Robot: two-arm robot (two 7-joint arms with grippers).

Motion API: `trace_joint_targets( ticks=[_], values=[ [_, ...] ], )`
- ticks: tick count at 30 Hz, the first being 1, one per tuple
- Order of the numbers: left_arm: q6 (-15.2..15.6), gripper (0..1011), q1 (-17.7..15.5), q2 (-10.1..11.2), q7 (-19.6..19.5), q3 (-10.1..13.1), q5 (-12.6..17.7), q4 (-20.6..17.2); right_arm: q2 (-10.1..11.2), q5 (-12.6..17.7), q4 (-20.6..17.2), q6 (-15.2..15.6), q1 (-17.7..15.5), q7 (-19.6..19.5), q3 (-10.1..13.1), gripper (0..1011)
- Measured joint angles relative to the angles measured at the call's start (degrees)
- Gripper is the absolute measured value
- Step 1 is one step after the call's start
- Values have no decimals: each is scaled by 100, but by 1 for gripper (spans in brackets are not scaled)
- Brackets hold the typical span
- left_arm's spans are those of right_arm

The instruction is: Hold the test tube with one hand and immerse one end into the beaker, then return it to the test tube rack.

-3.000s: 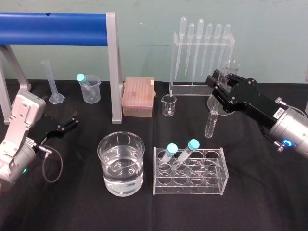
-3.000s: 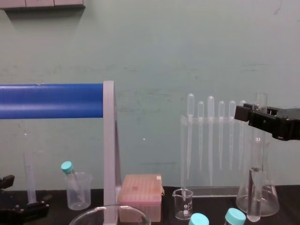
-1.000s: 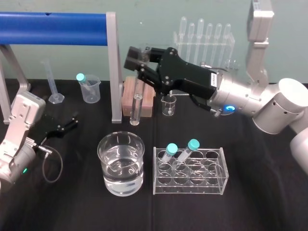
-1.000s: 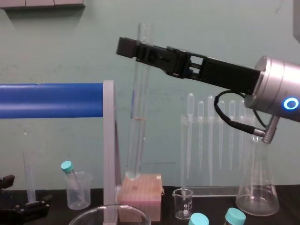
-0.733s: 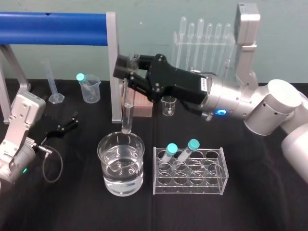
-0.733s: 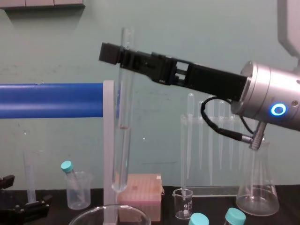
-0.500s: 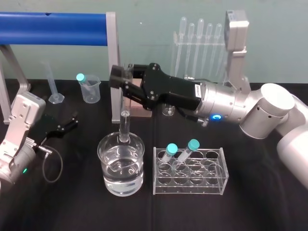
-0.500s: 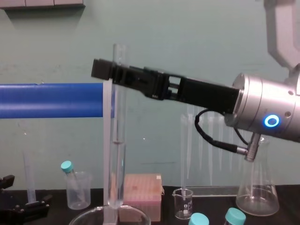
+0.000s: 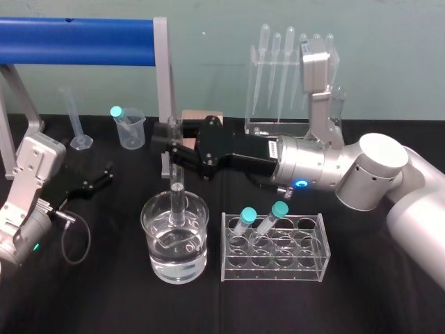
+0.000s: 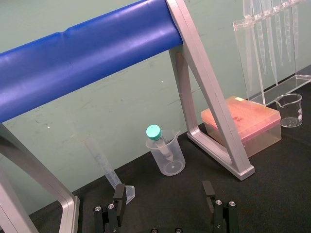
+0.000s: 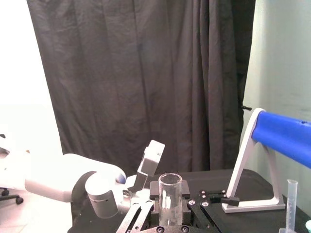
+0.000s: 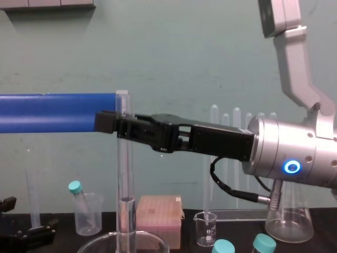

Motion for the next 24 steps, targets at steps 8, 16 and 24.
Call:
trace_joint_targets(
  ticks=[8, 16, 24],
  values=[
    [0, 1000, 0, 0, 0, 0, 0, 0, -51, -87, 175, 4, 38, 22, -78, 242],
    [0, 1000, 0, 0, 0, 0, 0, 0, -46, -178, 260, 40, 39, 20, -132, 242],
    [0, 1000, 0, 0, 0, 0, 0, 0, -77, -254, 418, 76, 47, 32, -186, 242]
  ],
)
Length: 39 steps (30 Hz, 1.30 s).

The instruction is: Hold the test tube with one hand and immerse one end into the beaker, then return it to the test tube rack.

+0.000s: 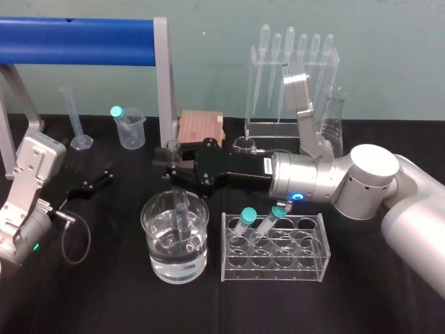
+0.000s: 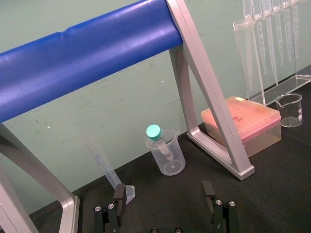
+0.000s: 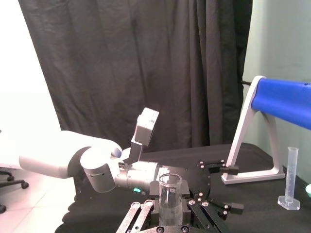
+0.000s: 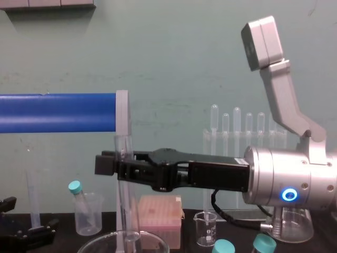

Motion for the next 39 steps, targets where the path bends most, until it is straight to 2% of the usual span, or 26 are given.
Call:
trace_joint_targets(
  ticks=[8, 39],
  values=[
    [0, 1000, 0, 0, 0, 0, 0, 0, -74, -42, 157, 23, 3, 53, -34, 242],
    [0, 1000, 0, 0, 0, 0, 0, 0, -74, -53, 150, 21, -1, 44, -29, 242]
  ],
)
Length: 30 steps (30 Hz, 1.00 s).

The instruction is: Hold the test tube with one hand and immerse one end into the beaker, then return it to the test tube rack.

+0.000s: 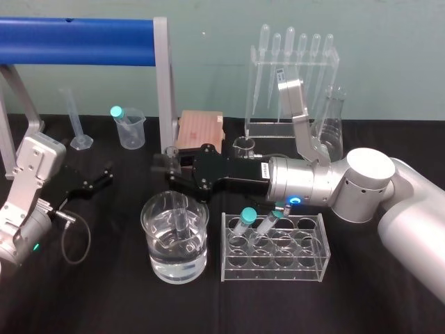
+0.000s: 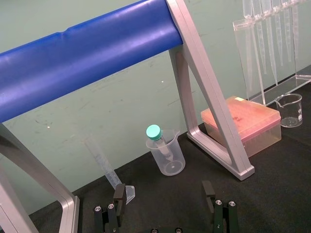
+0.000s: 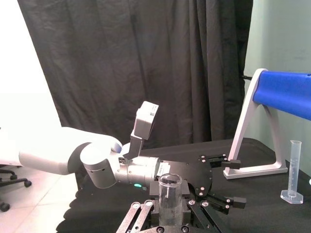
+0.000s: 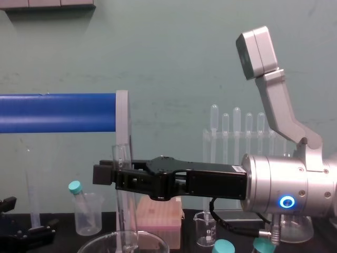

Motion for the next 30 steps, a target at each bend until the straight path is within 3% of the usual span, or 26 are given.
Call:
trace_joint_targets(
  ticks=[30],
  values=[
    [0, 1000, 0, 0, 0, 0, 0, 0, 0, 4, 0, 0, 0, 0, 0, 242]
  ],
)
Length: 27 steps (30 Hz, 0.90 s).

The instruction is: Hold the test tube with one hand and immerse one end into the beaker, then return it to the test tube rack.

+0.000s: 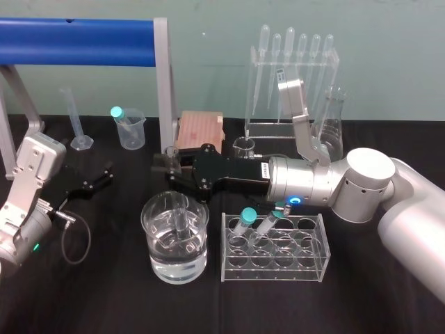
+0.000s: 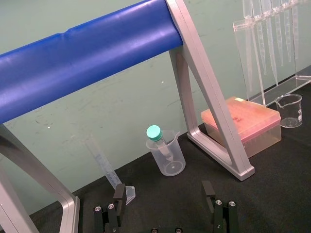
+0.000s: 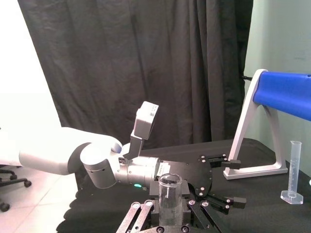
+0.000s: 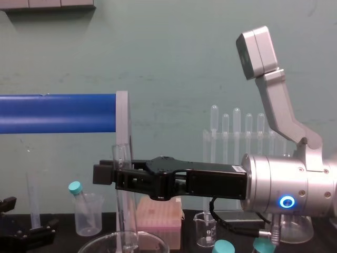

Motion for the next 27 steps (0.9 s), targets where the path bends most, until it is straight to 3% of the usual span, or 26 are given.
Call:
trace_joint_targets(
  ticks=[27],
  values=[
    [0, 1000, 0, 0, 0, 0, 0, 0, 0, 0, 0, 0, 0, 0, 0, 242]
  ],
)
